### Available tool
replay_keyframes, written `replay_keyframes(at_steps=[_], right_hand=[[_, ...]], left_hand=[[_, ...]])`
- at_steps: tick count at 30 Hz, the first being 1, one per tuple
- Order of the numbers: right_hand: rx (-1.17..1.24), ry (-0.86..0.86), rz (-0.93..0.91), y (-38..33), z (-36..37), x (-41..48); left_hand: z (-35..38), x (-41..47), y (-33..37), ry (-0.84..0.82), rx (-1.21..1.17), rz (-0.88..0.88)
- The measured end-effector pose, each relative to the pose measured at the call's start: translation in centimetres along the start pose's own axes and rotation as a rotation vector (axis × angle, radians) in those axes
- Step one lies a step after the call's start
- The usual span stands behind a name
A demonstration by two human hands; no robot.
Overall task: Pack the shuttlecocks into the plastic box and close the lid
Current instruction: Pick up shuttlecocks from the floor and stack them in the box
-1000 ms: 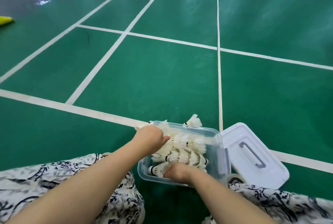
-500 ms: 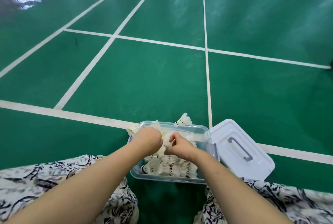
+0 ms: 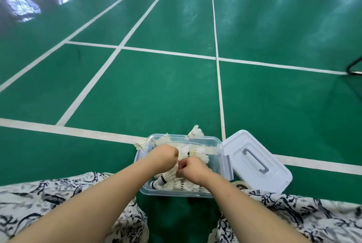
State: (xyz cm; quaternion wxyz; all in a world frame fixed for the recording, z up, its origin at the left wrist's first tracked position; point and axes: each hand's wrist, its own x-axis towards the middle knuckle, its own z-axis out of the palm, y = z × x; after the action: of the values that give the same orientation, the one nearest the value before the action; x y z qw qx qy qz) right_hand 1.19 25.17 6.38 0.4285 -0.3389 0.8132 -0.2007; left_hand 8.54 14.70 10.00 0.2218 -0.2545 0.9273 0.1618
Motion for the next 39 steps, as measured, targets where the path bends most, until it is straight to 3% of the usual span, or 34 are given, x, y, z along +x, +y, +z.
replay_keyframes(at_steps=[8,12,17,21,30,34,39], right_hand=[[-0.14,-0.011,0.006,0.3,0.7,0.1],[-0.225,-0.098,0.004,0.9,2.5,0.4],[-0.131,-0.169,0.017,1.2,3.7,0.9],[-0.125,-0.232,0.059,1.3,3.6,1.3],[0.046,-0.383,0.13,1.6,0.7,1.1],[0.179,-0.254,0.161,0.6,-1.8,1.8],[0.318,-0.027,0.087,-2.2,-6.0,3.9]], left_hand=[[-0.4,0.8,-1.6,0.095,-0.011,-0.042],[0.8,1.1,-1.9,-0.016,0.047,-0.043],[3.0,1.2,-1.8,-0.214,0.089,0.011],[3.7,1.2,-1.8,-0.254,0.036,0.04],[1.7,1.1,-0.9,-0.148,-0.083,0.079],[0.6,1.2,-0.9,-0.059,-0.152,0.101],[-2.7,2.5,-1.7,0.205,-0.207,0.052]])
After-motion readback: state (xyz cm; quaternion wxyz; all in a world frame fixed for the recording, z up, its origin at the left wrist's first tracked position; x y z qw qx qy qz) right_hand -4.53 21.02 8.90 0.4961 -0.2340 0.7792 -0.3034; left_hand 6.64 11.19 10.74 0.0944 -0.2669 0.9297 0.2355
